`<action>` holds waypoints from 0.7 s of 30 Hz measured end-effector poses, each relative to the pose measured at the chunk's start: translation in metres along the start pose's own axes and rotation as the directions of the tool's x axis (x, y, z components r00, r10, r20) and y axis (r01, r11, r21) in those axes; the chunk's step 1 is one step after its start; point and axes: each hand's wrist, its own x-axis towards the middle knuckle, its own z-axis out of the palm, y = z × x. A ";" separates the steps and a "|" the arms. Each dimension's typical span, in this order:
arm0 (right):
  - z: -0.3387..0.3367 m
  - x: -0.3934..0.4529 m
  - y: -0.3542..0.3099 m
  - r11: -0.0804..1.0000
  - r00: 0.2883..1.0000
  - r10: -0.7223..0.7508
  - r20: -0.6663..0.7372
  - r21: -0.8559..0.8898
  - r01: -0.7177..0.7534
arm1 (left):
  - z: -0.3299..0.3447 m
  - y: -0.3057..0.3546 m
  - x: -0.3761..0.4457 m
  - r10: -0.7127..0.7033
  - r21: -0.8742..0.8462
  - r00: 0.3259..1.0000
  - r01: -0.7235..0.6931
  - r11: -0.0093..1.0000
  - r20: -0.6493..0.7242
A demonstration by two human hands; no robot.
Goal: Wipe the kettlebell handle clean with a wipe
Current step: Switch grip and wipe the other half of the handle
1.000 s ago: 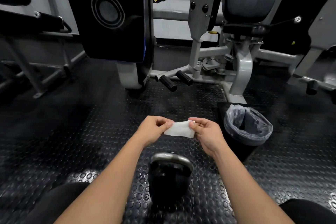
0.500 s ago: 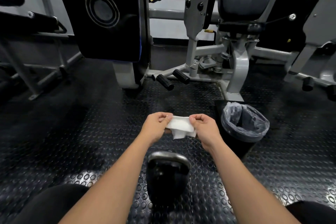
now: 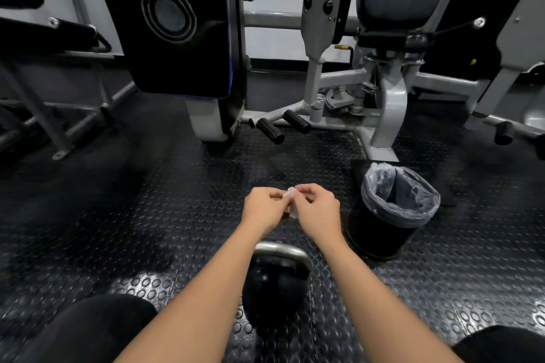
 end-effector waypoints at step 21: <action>0.015 -0.010 0.111 0.928 0.929 0.352 0.117 -0.177 -0.329 | -0.037 -0.085 0.012 -0.069 0.204 0.984 0.103 0.974 -0.165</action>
